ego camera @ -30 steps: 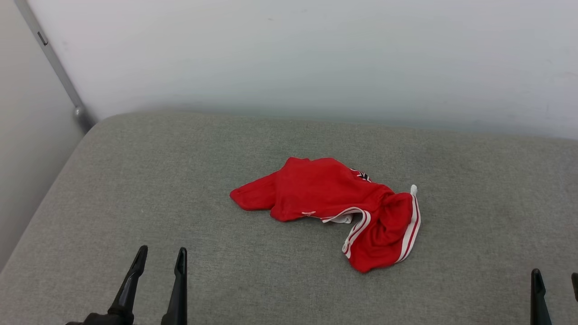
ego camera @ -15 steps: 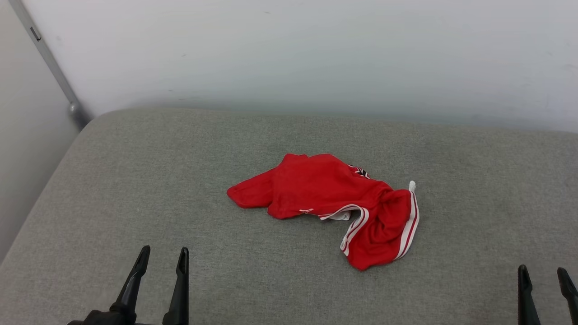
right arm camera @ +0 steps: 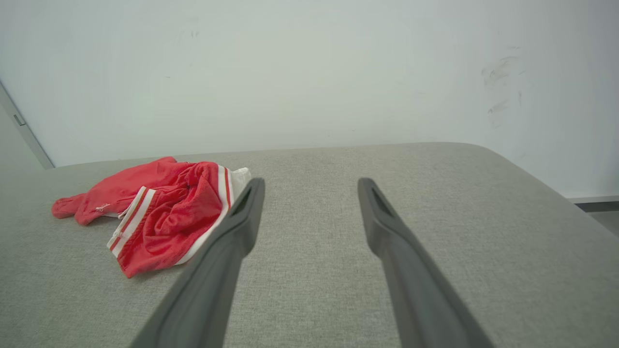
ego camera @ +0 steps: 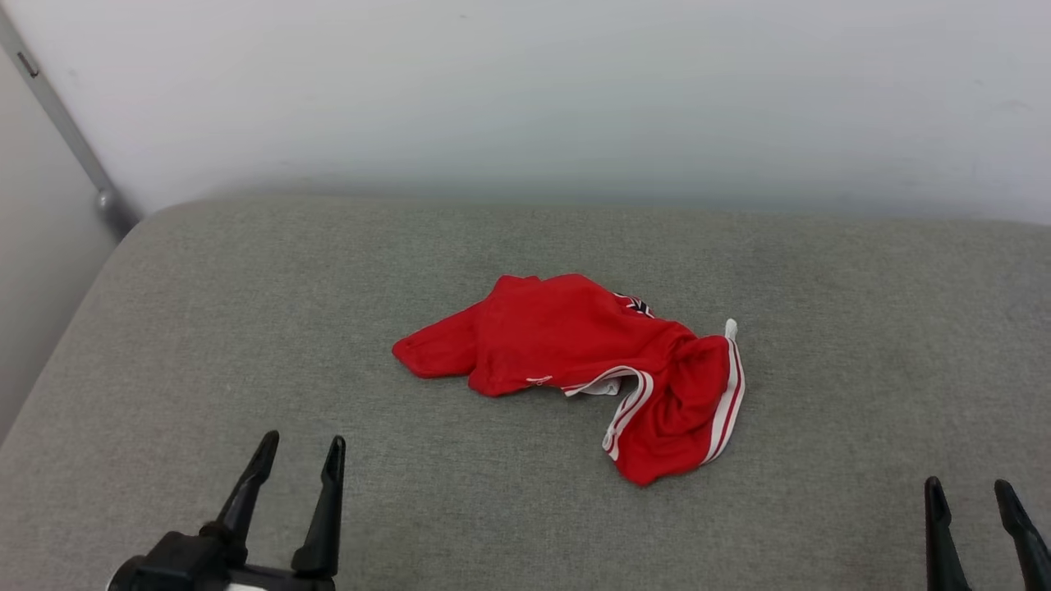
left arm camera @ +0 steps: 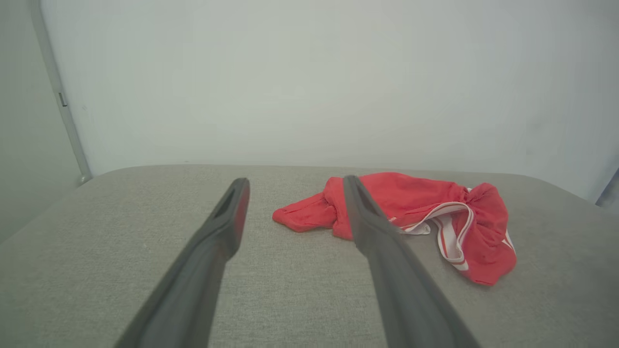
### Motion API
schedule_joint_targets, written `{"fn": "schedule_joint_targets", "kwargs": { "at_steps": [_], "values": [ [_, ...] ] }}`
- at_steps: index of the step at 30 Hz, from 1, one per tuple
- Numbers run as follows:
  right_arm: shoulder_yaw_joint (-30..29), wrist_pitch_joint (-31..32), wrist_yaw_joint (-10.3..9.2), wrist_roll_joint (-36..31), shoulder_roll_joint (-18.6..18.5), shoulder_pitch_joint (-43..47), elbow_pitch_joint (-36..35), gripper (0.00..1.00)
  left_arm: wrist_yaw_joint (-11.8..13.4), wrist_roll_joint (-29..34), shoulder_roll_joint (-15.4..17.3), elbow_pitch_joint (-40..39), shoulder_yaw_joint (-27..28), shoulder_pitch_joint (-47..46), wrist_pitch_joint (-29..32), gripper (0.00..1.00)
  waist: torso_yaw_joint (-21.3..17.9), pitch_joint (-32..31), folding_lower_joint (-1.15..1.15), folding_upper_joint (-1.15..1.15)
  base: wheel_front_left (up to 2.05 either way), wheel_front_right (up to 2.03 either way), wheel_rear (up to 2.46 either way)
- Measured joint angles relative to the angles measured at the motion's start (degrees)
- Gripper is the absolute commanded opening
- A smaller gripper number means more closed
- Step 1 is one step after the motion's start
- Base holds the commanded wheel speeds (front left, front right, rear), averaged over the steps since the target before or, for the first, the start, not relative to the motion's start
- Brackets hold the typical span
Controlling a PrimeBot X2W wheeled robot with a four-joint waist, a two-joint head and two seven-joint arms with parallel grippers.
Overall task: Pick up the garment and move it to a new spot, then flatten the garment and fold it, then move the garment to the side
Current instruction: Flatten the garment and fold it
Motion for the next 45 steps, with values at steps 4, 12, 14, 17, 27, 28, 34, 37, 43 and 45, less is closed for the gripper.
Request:
{"fn": "schedule_joint_targets", "kwargs": {
  "at_steps": [4,12,14,17,27,28,34,37,43,45],
  "values": [
    [0.2,0.0,0.01,0.0,-0.1,-1.1,0.1,1.00,0.0,-3.4,4.8,4.4,-2.4,-4.2,0.0,1.00,-1.6,0.6,0.00,0.00,0.00,0.00,0.00],
    [0.5,0.0,0.00,0.2,-0.1,-3.4,0.4,1.00,0.0,-13.5,16.4,14.1,-8.5,-18.9,7.5,1.00,-6.5,3.3,0.01,0.00,0.00,0.00,0.00],
    [0.5,0.0,0.01,0.4,-0.1,-3.8,0.4,1.00,-0.1,-15.6,19.1,16.2,-10.8,-22.5,11.0,1.00,-8.1,4.1,0.01,0.00,0.00,0.00,0.00],
    [0.6,0.0,0.00,0.6,0.1,-4.8,0.6,1.00,0.0,-19.0,22.4,19.8,-14.0,-28.4,17.0,1.00,-10.6,5.3,0.01,0.00,0.00,0.00,0.00],
    [1.4,0.0,0.01,1.1,0.8,-6.9,1.1,1.00,0.0,-25.3,26.8,34.7,-22.5,-41.8,38.9,1.00,-18.1,9.0,0.01,0.00,0.00,0.00,0.00],
    [1.4,0.0,0.00,1.2,0.8,-6.9,1.1,1.00,0.0,-24.9,27.1,35.8,-23.1,-42.6,40.4,1.00,-18.7,9.4,0.01,0.00,0.00,0.00,0.00],
    [1.6,0.0,0.00,1.7,1.2,-8.3,1.3,1.00,1.0,-23.7,27.3,41.4,-25.9,-46.3,49.6,1.00,-21.4,12.5,0.01,0.00,0.00,0.00,0.00],
    [1.7,0.0,0.00,2.0,1.6,-8.8,1.5,1.00,1.2,-24.0,27.3,41.8,-26.5,-47.9,52.2,1.00,-22.2,13.6,0.01,0.00,0.00,0.00,0.00],
    [2.1,0.0,0.00,2.0,1.9,-9.5,1.6,1.00,0.9,-24.1,27.7,41.2,-27.7,-49.1,55.2,0.92,-22.9,15.0,0.00,0.00,0.00,0.00,0.00],
    [2.0,0.0,0.00,2.1,2.0,-9.7,1.6,1.00,0.4,-23.7,28.6,39.1,-29.4,-49.2,54.0,0.00,-22.8,15.3,0.00,0.00,0.00,0.00,0.00]
  ]
}}
